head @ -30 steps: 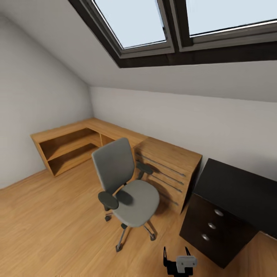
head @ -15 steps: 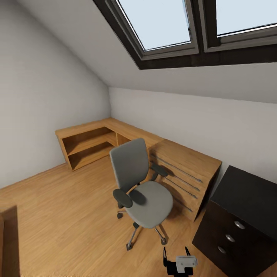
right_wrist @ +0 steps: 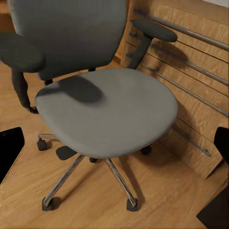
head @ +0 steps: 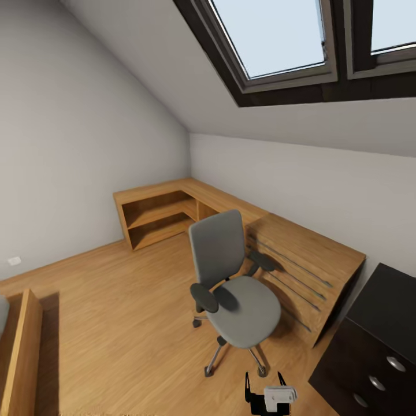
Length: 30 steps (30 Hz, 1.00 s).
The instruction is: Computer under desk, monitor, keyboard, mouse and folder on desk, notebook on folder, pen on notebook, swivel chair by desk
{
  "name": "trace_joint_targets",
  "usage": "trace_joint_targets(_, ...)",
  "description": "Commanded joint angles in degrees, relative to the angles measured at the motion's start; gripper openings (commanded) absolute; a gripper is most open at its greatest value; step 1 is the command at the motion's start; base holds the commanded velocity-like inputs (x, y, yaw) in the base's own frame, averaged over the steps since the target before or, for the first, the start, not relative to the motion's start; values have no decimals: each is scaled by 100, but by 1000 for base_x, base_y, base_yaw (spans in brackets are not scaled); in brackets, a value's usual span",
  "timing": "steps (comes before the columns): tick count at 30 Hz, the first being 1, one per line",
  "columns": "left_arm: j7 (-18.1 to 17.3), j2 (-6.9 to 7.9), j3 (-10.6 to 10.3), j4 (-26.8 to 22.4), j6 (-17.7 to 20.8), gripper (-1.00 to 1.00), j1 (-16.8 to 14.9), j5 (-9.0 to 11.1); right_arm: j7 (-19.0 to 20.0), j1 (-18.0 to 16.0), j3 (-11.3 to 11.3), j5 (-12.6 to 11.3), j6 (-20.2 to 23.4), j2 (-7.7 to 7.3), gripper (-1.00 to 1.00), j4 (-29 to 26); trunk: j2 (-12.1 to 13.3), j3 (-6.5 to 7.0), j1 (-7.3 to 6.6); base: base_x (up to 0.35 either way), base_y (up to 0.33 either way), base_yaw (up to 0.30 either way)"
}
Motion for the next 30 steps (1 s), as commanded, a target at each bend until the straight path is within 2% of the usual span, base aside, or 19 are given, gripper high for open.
trace_joint_targets(1,15,-1,-15,4,-19,100,-6,28,-33,-4,50,-26,-10,1,100,1,-12,-8,3,0,0,263)
trace_joint_targets(13,15,-1,-15,4,-14,100,-6,28,-36,-3,50,-35,-10,1,100,1,-12,54,3,0,0,251)
trace_joint_targets(22,15,-1,-14,4,-19,100,-6,28,-33,-1,37,-76,14,-8,100,-9,-12,63,3,0,0,25)
trace_joint_targets(30,26,3,0,4,-18,100,-6,40,-17,-2,42,-79,34,-8,100,-7,-12,63,3,0,0,274)
